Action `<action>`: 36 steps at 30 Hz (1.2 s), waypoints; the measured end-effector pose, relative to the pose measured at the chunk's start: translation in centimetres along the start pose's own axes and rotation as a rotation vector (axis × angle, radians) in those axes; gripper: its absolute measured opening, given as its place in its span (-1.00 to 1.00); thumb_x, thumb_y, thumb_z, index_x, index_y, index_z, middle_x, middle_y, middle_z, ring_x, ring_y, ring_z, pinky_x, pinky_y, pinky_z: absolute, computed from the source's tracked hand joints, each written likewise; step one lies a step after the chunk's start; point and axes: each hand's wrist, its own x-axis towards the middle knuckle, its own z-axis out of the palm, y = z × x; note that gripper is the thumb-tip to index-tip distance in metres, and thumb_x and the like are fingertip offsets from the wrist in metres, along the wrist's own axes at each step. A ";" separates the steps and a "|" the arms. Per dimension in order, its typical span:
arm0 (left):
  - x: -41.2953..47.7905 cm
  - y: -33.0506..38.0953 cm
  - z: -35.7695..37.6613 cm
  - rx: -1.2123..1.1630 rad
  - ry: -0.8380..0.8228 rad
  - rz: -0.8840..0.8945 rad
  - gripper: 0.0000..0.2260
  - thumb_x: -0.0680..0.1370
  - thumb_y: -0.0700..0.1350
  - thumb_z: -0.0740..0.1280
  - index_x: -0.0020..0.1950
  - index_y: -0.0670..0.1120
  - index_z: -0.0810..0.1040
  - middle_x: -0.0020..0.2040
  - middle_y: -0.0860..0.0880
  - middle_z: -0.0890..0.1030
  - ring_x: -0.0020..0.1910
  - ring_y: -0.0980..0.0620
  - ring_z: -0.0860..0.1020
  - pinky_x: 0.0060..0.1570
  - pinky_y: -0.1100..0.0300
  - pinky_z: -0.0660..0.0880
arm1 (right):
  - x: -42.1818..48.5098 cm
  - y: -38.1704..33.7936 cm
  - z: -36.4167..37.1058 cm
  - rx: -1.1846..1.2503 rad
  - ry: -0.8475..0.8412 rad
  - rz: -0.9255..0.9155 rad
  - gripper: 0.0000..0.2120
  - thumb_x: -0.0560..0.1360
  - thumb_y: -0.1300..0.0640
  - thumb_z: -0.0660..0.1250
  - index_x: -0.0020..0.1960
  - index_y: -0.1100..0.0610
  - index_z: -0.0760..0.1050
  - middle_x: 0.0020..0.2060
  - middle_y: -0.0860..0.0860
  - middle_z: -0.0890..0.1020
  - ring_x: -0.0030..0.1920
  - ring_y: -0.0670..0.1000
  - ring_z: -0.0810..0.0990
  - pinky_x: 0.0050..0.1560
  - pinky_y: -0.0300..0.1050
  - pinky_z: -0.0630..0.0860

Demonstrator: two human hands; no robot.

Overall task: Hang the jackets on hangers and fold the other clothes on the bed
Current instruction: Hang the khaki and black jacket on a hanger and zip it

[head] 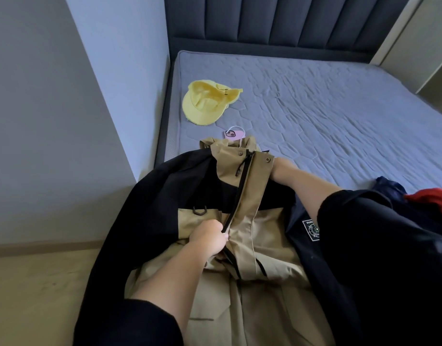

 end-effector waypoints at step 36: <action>0.2 -2.7 1.9 -0.018 -0.033 0.036 -0.66 0.66 0.04 0.11 0.29 -0.15 0.43 0.23 -0.09 0.52 0.19 -0.08 0.49 0.13 0.10 0.43 | 1.1 0.1 1.9 0.581 0.265 0.236 -0.60 0.45 -0.28 0.22 -0.18 0.05 0.55 -0.21 -0.01 0.62 -0.08 0.07 0.60 0.03 0.00 0.51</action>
